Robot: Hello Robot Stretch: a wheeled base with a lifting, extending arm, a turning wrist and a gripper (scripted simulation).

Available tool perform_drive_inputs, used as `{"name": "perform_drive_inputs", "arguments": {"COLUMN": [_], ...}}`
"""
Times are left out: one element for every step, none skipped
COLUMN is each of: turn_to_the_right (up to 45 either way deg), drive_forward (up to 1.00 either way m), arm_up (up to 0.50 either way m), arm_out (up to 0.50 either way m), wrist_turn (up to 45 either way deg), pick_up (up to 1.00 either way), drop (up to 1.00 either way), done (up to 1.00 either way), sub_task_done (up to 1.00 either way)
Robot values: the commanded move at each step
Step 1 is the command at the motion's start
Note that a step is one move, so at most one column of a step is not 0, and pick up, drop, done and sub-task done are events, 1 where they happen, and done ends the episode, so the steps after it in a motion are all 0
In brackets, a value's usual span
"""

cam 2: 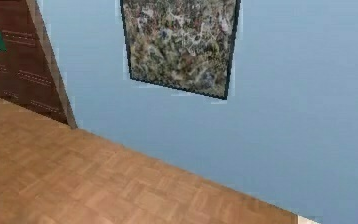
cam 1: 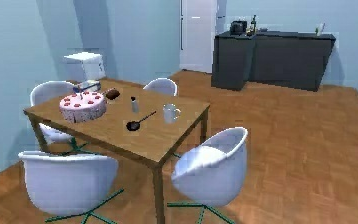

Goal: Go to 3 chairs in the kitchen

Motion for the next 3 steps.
{"name": "perform_drive_inputs", "arguments": {"turn_to_the_right": [9.0,0.0,-45.0], "drive_forward": [0.00,0.00,0.00], "arm_up": [0.00,0.00,0.00], "arm_out": [0.00,0.00,0.00], "wrist_turn": [0.0,0.0,0.0], "pick_up": [0.00,0.00,0.00], "drop": [0.00,0.00,0.00], "done": [0.00,0.00,0.00], "sub_task_done": [0.00,1.00,0.00]}}
